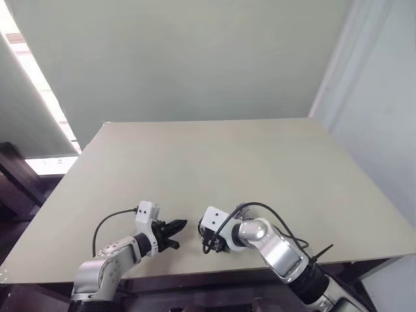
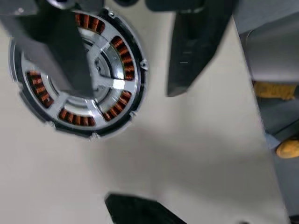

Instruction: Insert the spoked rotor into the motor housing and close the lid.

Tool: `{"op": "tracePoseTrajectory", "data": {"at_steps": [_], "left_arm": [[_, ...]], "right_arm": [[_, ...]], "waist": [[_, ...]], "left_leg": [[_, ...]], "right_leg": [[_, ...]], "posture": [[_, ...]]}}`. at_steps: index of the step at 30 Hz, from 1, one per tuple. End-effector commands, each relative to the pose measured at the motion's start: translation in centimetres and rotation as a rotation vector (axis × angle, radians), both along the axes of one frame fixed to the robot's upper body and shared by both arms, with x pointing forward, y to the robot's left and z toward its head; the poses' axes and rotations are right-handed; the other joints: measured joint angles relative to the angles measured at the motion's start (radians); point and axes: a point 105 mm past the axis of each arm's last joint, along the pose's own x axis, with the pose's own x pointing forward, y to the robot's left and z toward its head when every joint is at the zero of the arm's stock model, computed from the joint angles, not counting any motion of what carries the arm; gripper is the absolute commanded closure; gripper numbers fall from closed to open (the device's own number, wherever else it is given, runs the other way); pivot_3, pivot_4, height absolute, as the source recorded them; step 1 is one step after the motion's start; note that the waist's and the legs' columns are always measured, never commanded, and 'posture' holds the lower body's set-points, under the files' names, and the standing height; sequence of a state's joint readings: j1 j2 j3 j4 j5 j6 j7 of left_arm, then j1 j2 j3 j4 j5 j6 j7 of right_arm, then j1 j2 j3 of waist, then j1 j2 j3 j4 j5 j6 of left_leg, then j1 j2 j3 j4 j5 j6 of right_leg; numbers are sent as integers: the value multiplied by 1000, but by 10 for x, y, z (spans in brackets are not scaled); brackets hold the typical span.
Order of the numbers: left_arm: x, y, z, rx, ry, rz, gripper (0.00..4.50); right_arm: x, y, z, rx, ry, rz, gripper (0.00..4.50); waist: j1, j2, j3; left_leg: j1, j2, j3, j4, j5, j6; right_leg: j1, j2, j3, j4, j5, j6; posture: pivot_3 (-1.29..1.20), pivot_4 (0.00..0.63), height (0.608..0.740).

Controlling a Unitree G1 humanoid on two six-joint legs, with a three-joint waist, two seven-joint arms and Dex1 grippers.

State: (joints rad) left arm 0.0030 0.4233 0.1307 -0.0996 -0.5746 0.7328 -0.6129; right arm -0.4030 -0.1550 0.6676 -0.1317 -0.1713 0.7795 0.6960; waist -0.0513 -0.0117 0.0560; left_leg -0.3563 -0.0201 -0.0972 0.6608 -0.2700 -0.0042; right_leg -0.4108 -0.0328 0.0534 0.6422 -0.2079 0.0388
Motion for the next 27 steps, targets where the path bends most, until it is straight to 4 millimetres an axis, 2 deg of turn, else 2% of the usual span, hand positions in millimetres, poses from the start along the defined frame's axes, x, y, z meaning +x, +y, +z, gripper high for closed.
{"op": "tracePoseTrajectory", "data": {"at_steps": [1, 2, 3, 6, 9, 11, 13, 15, 19, 22, 24, 27], "left_arm": [[6, -3, 10, -6, -50, -16, 4500], [7, -3, 10, -6, -50, -16, 4500], [7, -3, 10, -6, -50, -17, 4500], [7, -3, 9, -8, -49, -17, 4500], [6, -3, 8, -9, -47, -20, 4500], [6, -2, 8, -11, -46, -20, 4500], [5, -2, 8, -13, -44, -24, 4500], [4, -2, 7, -14, -42, -30, 4500], [2, -2, 5, -14, -37, -41, 4500], [2, -2, 5, -14, -36, -44, 4500], [1, -2, 5, -14, -37, -45, 4500], [1, -3, 5, -11, -38, -47, 4500]], "right_arm": [[1, 7, 23, 52, -82, 26, 699], [2, 7, 25, 57, -91, 25, 273], [2, 7, 28, 71, -96, 22, 44], [4, 8, 45, 127, -121, 10, 44], [17, 0, 82, 233, -211, -56, 44], [30, -14, 103, 272, -265, -125, 44], [48, -44, 118, 252, -323, -218, 44], [60, -76, 122, 178, -355, -278, 44], [69, -130, 103, -14, -337, -367, 44], [64, -154, 81, -133, -288, -375, 44], [58, -161, 64, -183, -240, -348, 44], [48, -151, 46, -158, -166, -306, 44]], "waist": [[-1, 0, 0], [-1, 0, 0], [0, 0, 0], [-1, 0, 0], [0, 0, 0], [2, 0, 0], [3, 0, 0], [6, 0, 0], [6, 0, 0], [1, 0, 0], [0, 0, 0], [-1, 0, 0]], "left_leg": [[0, 0, 0, 0, 0, 0], [0, 0, 0, 0, 0, 0], [0, 0, 0, 0, 0, 0], [0, 0, 0, 0, 0, 0], [-1, 0, 0, 0, 0, 0], [-1, 0, -1, 0, 0, 0], [-1, 0, 0, 0, 0, 0], [-1, -1, -1, 1, 0, 0], [-3, -2, 0, 0, 0, 0], [-3, -1, 0, -3, 0, 1], [-2, 0, 1, -5, 0, 1], [-2, 0, 2, -3, 0, 1]], "right_leg": [[0, 0, 0, 0, 0, 0], [0, 0, 0, 0, 0, 0], [0, 0, 0, 0, 0, 0], [0, 0, 0, 0, 0, 0], [-1, 0, 0, 0, 0, 1], [-1, 0, 0, 0, 1, 1], [-1, 0, 0, 0, 0, 1], [0, -1, -1, -1, 0, 0], [-1, -2, 0, -2, 0, 0], [-2, -1, 0, -2, 0, 0], [-3, -1, 1, -2, 0, 0], [-2, -1, 1, -2, 0, 0]], "posture": [[0, 0, 740], [0, 0, 740], [0, 0, 740], [0, 0, 740], [0, 0, 740], [0, 0, 740], [0, 0, 740], [0, 0, 740], [0, 0, 740], [0, 0, 740], [0, 0, 740], [0, 0, 740]]}}
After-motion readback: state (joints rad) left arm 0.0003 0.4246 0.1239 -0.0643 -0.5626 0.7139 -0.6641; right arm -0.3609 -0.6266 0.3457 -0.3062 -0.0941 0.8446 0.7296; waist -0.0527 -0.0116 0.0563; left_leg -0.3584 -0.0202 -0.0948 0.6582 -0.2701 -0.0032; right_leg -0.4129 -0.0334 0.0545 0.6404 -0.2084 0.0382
